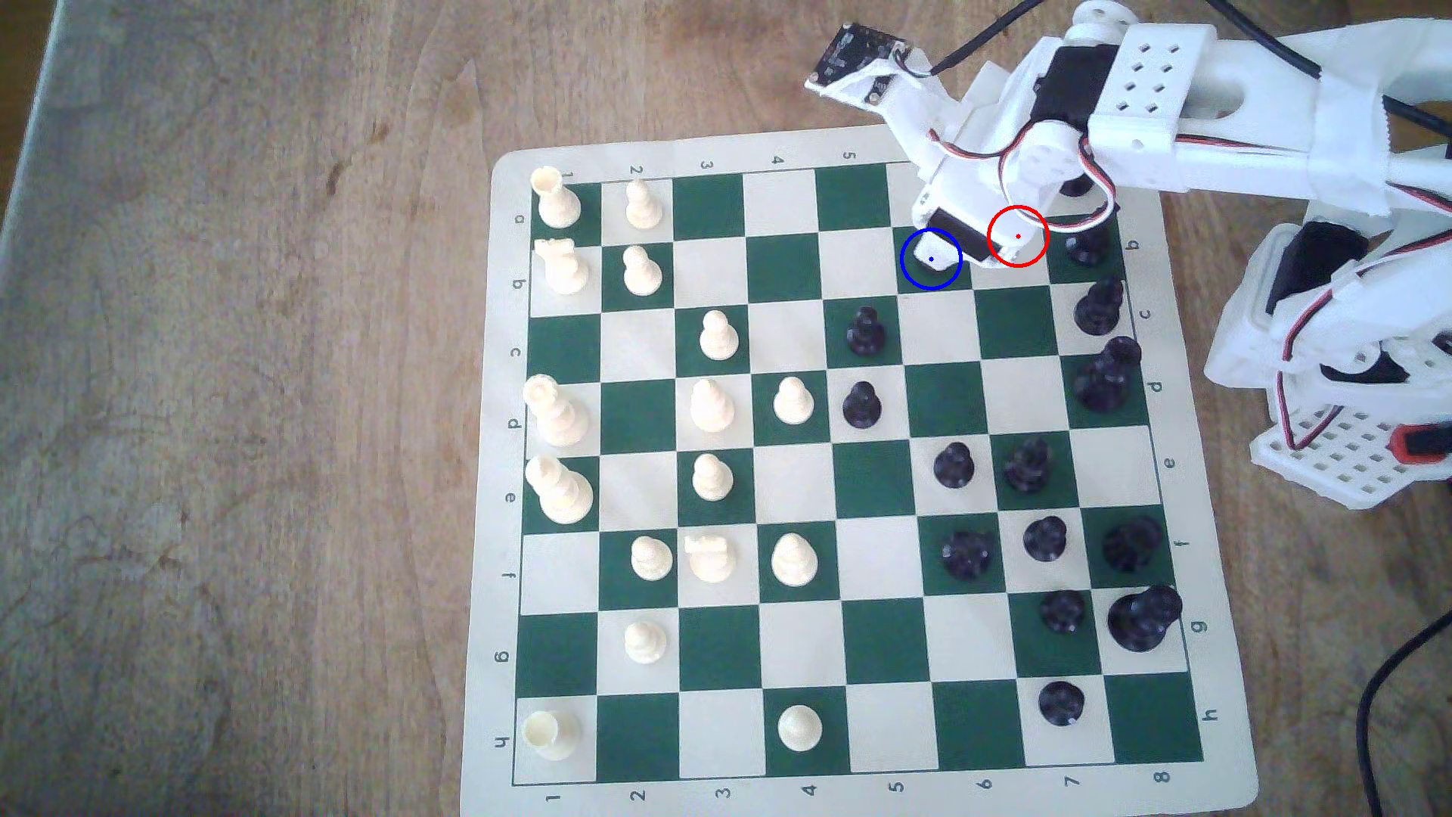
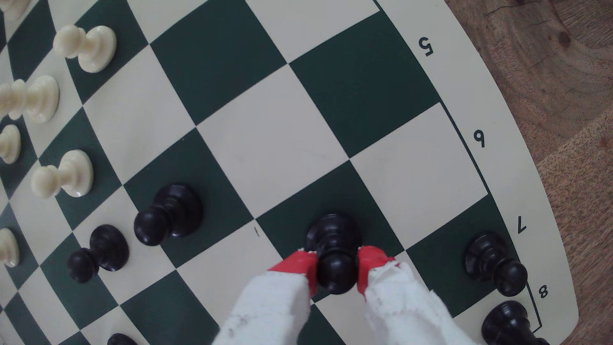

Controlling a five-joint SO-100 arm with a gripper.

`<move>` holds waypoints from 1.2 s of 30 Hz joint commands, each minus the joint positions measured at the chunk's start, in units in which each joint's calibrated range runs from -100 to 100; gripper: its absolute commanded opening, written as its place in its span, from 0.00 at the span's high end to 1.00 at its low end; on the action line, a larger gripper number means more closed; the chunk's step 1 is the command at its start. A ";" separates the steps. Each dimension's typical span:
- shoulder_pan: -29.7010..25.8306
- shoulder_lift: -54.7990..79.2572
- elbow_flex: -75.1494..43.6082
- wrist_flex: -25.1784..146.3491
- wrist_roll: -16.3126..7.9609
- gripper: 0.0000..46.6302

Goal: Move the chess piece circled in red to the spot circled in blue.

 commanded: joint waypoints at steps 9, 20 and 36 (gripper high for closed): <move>-0.38 1.35 -4.32 -1.75 0.24 0.79; 1.11 -2.90 -2.69 -1.42 0.24 0.61; 0.41 -21.91 16.62 -4.94 0.54 0.48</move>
